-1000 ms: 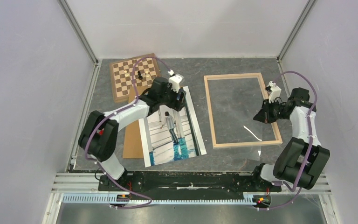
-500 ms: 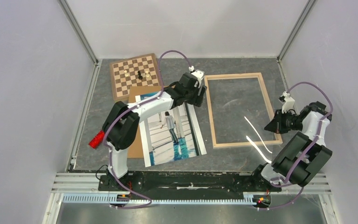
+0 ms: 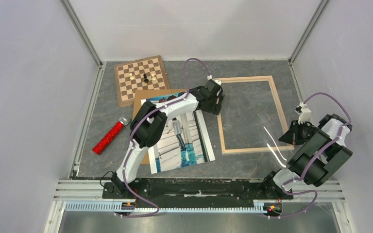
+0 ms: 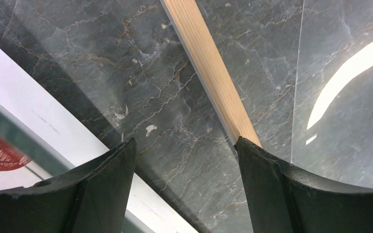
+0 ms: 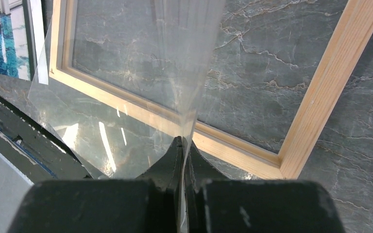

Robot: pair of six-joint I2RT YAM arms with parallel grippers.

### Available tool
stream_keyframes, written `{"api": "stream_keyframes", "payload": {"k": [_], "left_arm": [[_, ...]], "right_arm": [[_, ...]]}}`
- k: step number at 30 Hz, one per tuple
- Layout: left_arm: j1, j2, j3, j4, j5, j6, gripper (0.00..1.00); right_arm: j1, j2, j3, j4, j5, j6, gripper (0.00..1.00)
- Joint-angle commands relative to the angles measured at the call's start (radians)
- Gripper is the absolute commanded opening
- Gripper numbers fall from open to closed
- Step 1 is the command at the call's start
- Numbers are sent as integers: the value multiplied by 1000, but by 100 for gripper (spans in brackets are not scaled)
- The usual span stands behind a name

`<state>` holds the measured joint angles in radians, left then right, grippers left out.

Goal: Put the photo into the frame
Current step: Place the photo frame item in the photo frame.

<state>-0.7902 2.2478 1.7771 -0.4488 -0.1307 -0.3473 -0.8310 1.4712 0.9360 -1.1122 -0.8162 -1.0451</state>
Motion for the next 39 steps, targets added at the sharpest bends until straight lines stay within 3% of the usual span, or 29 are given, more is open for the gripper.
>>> {"api": "stream_keyframes", "payload": {"k": [1,6,7,11,24,39], "left_arm": [[-4,27,96,-39,3,-99,82],[-5,49,139,-59,32,-137,82],[-4,54,145,-63,31,-144,82],[-4,89,183,-87,31,-169,81],[-6,126,174,-103,63,-210,52],[-4,57,31,-47,111,-72,3]], "right_arm": [[-17,13,-11,-9,2,-121,0],[-37,23,-24,-36,-33,-204,0],[-41,27,-25,30,-39,-217,0],[-64,48,-18,-81,-62,-266,0],[-108,43,6,-145,-80,-339,0],[-107,20,12,-145,-128,-337,0]]}}
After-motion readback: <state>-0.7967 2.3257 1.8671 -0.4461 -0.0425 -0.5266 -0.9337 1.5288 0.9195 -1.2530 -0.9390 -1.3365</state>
